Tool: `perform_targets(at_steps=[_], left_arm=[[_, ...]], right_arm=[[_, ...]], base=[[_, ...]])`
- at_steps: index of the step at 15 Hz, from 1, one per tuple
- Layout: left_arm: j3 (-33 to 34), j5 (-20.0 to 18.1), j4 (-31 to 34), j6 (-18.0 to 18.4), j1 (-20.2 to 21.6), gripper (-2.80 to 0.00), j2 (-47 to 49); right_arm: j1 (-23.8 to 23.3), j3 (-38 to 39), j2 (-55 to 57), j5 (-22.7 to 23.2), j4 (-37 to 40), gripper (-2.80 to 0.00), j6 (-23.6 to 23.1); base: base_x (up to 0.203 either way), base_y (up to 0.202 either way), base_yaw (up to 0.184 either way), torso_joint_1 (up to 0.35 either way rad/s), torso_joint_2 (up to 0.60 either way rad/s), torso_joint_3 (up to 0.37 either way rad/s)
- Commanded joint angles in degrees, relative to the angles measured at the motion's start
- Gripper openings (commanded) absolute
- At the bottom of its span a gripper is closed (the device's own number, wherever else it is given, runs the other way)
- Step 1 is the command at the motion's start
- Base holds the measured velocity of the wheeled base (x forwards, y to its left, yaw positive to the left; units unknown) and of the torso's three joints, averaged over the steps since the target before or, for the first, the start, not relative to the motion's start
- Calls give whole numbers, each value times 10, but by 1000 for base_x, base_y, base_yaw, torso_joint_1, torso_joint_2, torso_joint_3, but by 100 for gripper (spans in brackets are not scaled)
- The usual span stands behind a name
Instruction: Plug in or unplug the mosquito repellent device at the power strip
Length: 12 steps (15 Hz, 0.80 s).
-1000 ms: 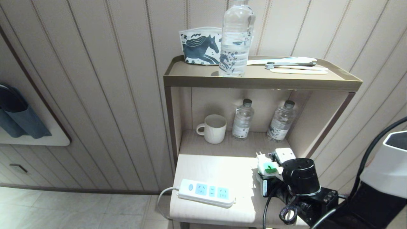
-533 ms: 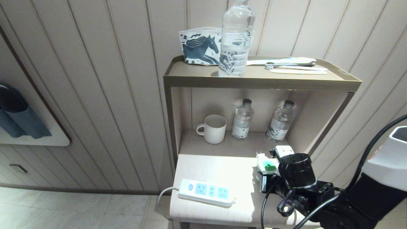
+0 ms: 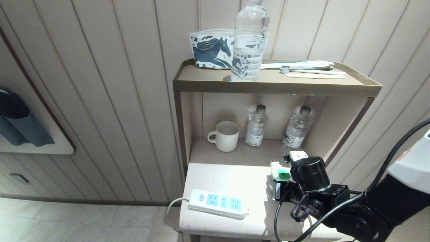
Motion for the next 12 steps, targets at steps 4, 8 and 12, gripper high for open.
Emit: perform_targets(at_steps=[4,8,12], left_arm=[[0,0,0,-1,0,-280,0],[0,0,0,0,0,-280,0],[0,0,0,0,0,-280,0]], right_arm=[[-10,-12,-9,40,20,-280,10],[-11,-27,-21,38,49,-280,11],[-13,-42,-42,37,96,-280,11]], base=[[0,0,0,0,0,0],[0,0,0,0,0,0],[0,0,0,0,0,0]])
